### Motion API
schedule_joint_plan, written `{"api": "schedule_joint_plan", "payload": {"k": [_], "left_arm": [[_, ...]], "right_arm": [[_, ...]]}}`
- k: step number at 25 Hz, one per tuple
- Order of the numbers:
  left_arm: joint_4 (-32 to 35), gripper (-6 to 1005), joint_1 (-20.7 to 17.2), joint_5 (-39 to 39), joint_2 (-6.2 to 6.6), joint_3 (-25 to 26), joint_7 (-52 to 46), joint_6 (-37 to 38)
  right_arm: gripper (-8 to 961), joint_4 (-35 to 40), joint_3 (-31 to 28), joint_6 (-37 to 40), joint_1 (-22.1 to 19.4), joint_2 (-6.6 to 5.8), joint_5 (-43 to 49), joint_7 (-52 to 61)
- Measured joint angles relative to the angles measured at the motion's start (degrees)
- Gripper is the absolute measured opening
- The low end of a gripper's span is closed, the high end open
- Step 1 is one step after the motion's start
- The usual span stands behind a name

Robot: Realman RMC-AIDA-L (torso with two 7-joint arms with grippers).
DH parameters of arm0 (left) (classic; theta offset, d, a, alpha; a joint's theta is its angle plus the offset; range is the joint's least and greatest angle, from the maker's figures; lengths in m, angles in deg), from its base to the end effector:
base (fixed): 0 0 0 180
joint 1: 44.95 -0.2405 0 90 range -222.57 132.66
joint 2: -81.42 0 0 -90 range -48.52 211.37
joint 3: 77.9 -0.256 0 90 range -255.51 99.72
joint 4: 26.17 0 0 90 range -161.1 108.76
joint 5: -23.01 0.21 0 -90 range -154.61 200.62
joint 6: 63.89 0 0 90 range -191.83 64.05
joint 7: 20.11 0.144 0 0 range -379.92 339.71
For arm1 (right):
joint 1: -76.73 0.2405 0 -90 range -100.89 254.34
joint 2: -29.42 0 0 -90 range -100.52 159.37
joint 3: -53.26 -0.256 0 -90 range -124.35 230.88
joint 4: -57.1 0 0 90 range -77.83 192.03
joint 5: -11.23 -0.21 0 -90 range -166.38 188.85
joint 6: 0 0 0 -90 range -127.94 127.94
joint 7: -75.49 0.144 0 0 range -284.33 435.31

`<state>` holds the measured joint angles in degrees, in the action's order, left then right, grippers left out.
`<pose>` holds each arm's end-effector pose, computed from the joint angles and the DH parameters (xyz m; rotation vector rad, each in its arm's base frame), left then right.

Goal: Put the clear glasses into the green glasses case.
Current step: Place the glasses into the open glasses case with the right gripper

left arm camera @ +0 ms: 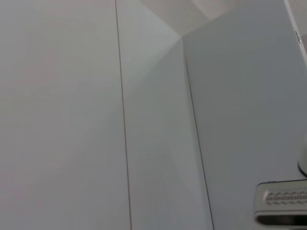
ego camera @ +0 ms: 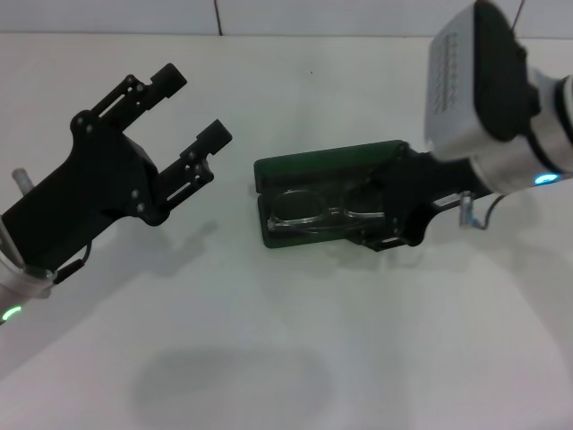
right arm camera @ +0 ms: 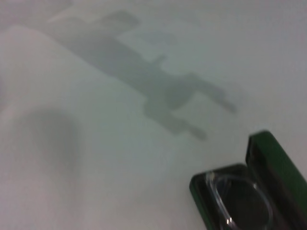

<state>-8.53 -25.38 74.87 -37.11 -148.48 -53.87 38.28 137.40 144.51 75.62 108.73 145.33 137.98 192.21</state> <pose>-0.2497 0.2652 -0.0026 -2.1491 -0.0474 -1.3604 0.1268 0.3453 -0.0304 -2.9117 0.0248 -0.1599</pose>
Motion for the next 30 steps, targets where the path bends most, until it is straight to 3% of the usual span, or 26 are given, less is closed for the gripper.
{"api": "schedule_joint_plan", "payload": {"k": [7,14,30], "left_arm": [[-0.1,672,1.1,0.0,0.12,0.0,-0.1,-0.1],[-0.1,671,2.0,0.2,0.11,0.0,-0.2,-0.7],[-0.2,670,2.7,0.3,-0.48,0.0,-0.2,-1.8]], "right_arm": [[515,-6.0,-6.8,7.4,3.9,-0.18,0.5,2.5],[514,-15.8,-9.7,9.1,10.0,-0.35,2.9,4.6],[514,-18.2,-9.7,7.4,11.0,-0.14,9.7,6.7]]}}
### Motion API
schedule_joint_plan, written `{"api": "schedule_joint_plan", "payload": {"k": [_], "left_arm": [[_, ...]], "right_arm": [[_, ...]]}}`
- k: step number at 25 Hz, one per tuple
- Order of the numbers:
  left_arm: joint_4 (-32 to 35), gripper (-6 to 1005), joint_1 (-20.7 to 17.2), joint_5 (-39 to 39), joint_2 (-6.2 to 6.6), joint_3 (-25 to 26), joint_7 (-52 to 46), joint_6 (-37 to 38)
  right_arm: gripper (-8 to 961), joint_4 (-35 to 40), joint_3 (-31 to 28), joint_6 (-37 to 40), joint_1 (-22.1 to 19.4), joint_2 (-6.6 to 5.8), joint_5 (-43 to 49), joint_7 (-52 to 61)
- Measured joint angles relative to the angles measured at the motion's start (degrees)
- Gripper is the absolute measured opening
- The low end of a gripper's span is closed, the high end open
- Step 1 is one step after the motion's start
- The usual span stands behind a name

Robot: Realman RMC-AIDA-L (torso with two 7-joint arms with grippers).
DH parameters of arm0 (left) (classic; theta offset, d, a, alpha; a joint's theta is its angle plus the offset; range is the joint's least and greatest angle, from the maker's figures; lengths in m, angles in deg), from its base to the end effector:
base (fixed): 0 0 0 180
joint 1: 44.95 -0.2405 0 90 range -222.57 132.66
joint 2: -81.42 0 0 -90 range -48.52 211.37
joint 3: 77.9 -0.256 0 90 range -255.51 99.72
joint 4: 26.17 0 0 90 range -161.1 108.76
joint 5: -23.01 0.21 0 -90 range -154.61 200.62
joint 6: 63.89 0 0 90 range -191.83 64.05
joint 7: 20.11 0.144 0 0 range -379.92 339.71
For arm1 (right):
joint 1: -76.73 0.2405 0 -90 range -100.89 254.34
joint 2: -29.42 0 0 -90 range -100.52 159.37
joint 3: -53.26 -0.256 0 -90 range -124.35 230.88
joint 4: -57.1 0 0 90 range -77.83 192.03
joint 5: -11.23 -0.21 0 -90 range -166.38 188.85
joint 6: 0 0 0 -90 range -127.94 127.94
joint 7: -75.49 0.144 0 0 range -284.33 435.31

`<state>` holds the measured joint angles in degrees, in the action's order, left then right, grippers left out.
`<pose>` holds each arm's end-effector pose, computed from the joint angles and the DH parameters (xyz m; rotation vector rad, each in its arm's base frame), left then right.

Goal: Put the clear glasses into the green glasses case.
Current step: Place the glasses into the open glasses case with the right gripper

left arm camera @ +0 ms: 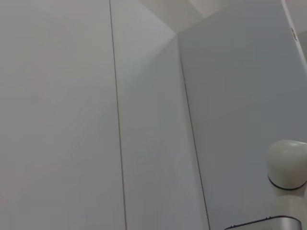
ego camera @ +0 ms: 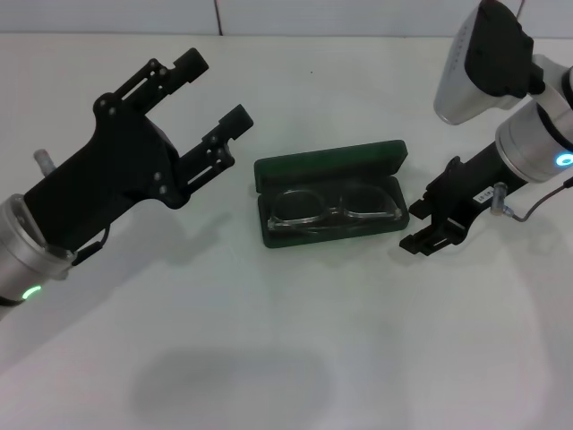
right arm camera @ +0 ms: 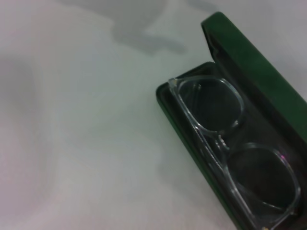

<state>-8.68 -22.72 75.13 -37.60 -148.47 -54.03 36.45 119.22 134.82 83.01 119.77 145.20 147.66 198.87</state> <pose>-0.2381 0.2784 -0.0082 -2.1694 -0.0308 -1.3621 0.1619 0.3777 -0.0245 -2.9054 0.4315 -0.4456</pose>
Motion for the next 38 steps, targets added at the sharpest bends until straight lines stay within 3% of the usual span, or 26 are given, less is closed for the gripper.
{"api": "schedule_joint_plan", "payload": {"k": [14,23,28,38], "left_arm": [[0.0,668,0.4,0.0,-0.25,-0.1,0.1,-0.3],[0.0,667,0.2,0.0,-0.25,-0.1,0.1,-0.3],[0.0,666,0.3,0.0,-0.24,-0.3,0.2,-0.3],[0.0,665,0.3,0.1,-0.24,-0.3,0.2,-0.2]], "right_arm": [[515,-2.8,0.2,-5.1,0.6,0.27,-0.2,-0.2],[515,-1.3,0.3,-0.3,0.6,0.09,-1.7,-0.4],[515,-2.1,2.1,-1.5,1.0,0.24,-1.7,-0.3],[515,-8.6,5.7,-5.9,5.5,0.4,-2.6,1.0]]}}
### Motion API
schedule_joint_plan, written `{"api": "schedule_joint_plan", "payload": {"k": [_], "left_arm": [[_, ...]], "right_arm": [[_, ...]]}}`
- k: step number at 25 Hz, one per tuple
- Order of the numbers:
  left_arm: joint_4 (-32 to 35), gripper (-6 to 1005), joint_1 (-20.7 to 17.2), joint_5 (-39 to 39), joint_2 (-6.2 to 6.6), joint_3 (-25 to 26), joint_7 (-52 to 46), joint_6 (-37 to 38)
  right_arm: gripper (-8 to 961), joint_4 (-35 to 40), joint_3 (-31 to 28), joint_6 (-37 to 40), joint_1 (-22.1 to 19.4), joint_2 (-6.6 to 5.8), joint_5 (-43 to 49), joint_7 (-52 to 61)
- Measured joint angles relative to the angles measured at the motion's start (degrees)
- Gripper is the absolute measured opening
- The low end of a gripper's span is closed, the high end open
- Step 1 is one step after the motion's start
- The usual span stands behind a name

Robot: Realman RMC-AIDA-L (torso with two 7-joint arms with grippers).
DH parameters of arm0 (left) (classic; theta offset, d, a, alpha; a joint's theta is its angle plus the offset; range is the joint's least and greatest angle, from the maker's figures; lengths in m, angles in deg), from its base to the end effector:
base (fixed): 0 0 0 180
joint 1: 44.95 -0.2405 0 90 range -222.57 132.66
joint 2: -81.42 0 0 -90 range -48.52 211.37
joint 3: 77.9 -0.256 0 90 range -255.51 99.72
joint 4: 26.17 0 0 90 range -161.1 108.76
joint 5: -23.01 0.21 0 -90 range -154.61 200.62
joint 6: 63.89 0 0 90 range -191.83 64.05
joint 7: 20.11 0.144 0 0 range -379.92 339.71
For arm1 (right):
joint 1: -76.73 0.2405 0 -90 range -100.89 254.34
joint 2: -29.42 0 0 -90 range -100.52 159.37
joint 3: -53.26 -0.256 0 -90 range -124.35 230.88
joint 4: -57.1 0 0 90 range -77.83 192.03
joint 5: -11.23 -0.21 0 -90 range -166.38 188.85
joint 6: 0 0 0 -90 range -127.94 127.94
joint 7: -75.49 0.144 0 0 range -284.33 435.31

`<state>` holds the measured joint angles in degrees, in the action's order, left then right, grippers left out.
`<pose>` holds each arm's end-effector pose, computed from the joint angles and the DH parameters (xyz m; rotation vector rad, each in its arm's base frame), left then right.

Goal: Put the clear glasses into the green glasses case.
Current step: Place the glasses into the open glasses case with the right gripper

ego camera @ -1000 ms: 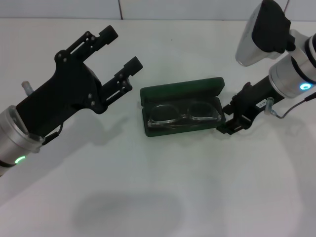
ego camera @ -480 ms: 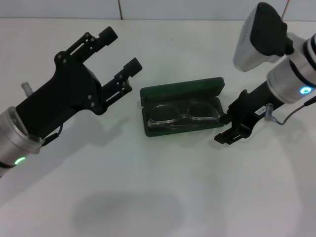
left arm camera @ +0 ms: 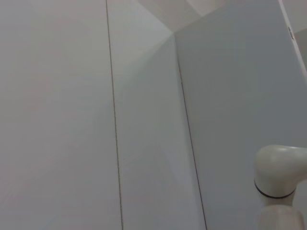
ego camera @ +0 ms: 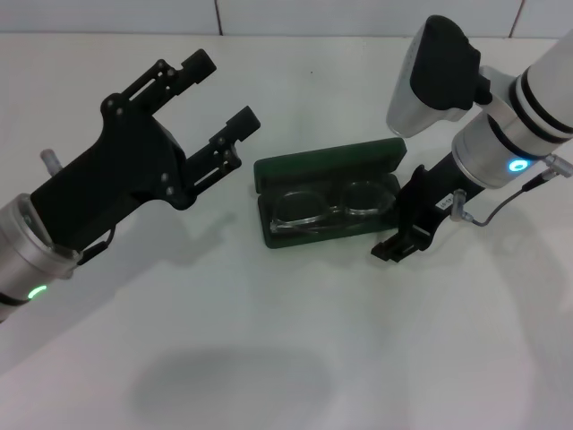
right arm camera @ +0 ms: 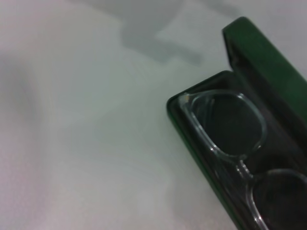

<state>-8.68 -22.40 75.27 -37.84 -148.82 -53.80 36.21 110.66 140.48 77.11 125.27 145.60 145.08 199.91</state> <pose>-0.2356 0.2790 -0.0110 -2.1781 -0.0249 -1.3633 0.1502 0.3841 -0.0552 -2.9335 0.4004 -0.4855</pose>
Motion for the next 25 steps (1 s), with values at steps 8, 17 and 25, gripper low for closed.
{"api": "schedule_joint_plan", "payload": {"k": [8,17,25], "left_arm": [[0.0,664,-0.3,0.0,0.0,0.0,0.0,0.0],[0.0,663,-0.1,0.0,0.0,0.0,-0.1,0.0],[0.0,662,-0.3,0.0,0.05,0.1,0.0,0.0]], "right_arm": [[514,0.7,-0.2,-2.2,-0.5,-0.12,2.5,1.6],[515,1.7,-0.1,-3.2,-0.9,-0.07,3.1,2.3],[514,11.1,0.3,-3.3,-6.0,-0.2,4.0,3.1]]}}
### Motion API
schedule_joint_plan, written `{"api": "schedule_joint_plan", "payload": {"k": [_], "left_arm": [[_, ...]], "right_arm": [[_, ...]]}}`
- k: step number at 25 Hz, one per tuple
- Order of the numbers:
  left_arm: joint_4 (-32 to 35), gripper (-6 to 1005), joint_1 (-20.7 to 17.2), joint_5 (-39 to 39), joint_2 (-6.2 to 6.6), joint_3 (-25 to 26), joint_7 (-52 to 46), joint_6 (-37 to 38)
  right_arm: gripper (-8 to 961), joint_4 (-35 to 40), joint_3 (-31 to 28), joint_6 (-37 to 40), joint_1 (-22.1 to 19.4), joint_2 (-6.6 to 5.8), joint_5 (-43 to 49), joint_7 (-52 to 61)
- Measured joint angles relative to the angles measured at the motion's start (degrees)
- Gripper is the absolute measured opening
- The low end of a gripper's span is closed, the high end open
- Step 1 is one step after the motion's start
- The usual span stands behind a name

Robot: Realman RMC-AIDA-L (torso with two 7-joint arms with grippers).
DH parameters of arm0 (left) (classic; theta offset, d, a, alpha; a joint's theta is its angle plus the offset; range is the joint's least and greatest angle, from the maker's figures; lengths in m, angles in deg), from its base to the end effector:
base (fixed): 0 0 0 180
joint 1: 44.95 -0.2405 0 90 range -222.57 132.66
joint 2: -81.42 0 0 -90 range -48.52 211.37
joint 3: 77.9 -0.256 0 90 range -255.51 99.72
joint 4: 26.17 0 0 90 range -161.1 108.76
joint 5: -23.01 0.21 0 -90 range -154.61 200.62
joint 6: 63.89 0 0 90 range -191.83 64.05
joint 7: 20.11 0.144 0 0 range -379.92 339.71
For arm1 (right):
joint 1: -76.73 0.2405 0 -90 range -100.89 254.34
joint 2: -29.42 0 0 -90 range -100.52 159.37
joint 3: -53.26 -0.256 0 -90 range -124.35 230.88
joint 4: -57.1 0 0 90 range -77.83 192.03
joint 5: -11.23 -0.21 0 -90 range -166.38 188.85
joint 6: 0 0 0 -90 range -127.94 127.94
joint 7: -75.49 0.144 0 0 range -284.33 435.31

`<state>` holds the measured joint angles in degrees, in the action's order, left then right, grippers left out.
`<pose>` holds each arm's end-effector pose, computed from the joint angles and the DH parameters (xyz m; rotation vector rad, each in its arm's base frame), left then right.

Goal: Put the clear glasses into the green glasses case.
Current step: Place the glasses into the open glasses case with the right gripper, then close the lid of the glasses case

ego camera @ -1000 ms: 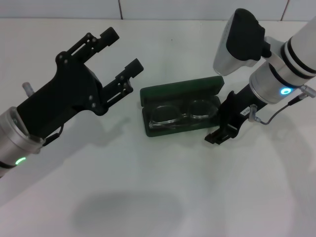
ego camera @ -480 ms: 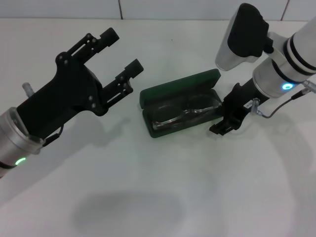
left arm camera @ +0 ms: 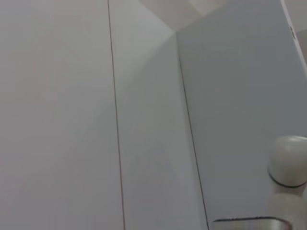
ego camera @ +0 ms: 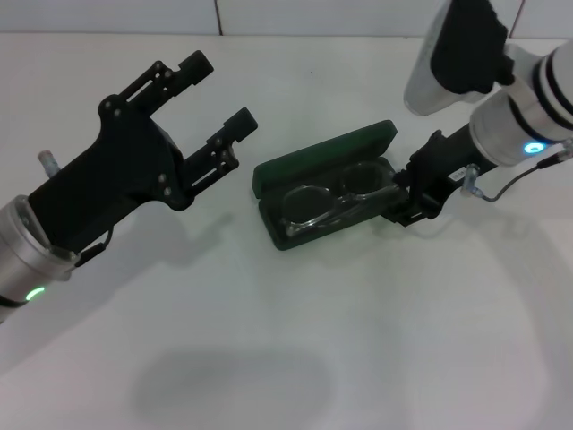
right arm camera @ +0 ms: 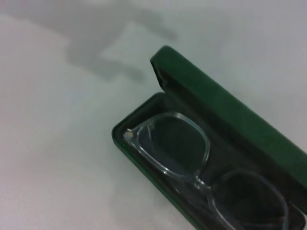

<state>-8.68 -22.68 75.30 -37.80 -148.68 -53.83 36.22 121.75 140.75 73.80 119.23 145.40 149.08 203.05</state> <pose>-0.2373 0.2781 -0.0105 -2.1751 -0.0304 -1.3599 0.1490 0.3889 -0.0353 -2.7929 0.3428 -0.4116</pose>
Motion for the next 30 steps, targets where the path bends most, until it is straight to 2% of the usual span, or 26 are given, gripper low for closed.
{"api": "schedule_joint_plan", "payload": {"k": [4,8,13,20,30], "left_arm": [[0.0,662,-0.1,0.0,-0.03,0.0,0.0,0.0],[0.0,661,0.2,0.0,-0.04,0.0,0.1,-0.1],[0.0,661,0.3,0.0,-0.05,0.0,0.1,-0.1],[0.0,660,0.4,0.0,-0.05,0.0,0.1,-0.1],[0.0,659,0.1,0.0,0.03,0.2,0.1,-0.1]], "right_arm": [[515,4.3,0.8,0.0,-2.7,0.0,0.0,-0.2],[514,4.0,1.8,-0.5,-2.9,0.1,-0.7,-0.6],[514,3.8,6.8,-3.9,-3.0,0.2,-3.2,-1.4],[514,3.2,10.7,-6.2,-1.9,0.21,-6.0,-2.3],[515,-2.9,14.8,-11.4,2.0,0.21,-6.3,-1.8]]}}
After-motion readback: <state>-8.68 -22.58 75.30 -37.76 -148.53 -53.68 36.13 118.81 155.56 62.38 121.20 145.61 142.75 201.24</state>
